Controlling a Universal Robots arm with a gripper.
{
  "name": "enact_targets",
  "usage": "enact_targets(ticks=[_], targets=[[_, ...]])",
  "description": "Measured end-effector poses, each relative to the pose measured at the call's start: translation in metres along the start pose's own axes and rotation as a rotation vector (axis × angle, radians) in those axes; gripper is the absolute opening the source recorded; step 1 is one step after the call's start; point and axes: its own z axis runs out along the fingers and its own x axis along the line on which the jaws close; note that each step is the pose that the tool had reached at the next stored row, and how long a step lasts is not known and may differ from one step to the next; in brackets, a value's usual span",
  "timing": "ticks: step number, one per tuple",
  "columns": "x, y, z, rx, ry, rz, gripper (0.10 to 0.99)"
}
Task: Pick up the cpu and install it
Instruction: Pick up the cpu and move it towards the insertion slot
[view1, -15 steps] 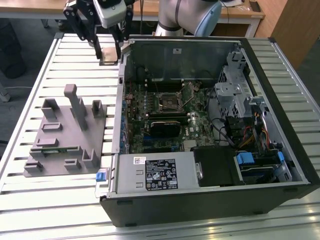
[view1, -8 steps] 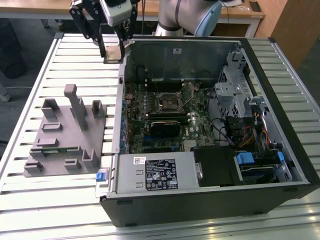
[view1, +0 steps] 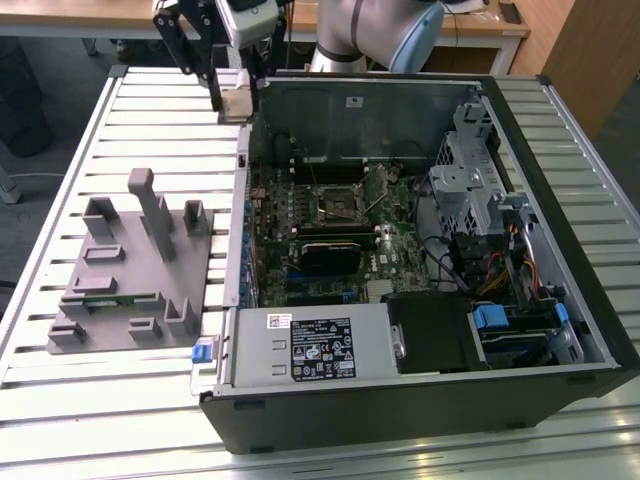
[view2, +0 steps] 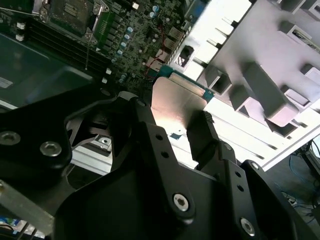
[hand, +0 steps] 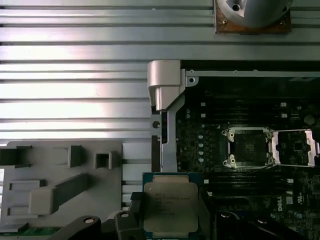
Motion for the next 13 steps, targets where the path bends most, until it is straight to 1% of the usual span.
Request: enact_targets(ticks=[13], targets=[[-0.0314,0.0069,0.0030,0.000,0.0000,0.000,0.529]])
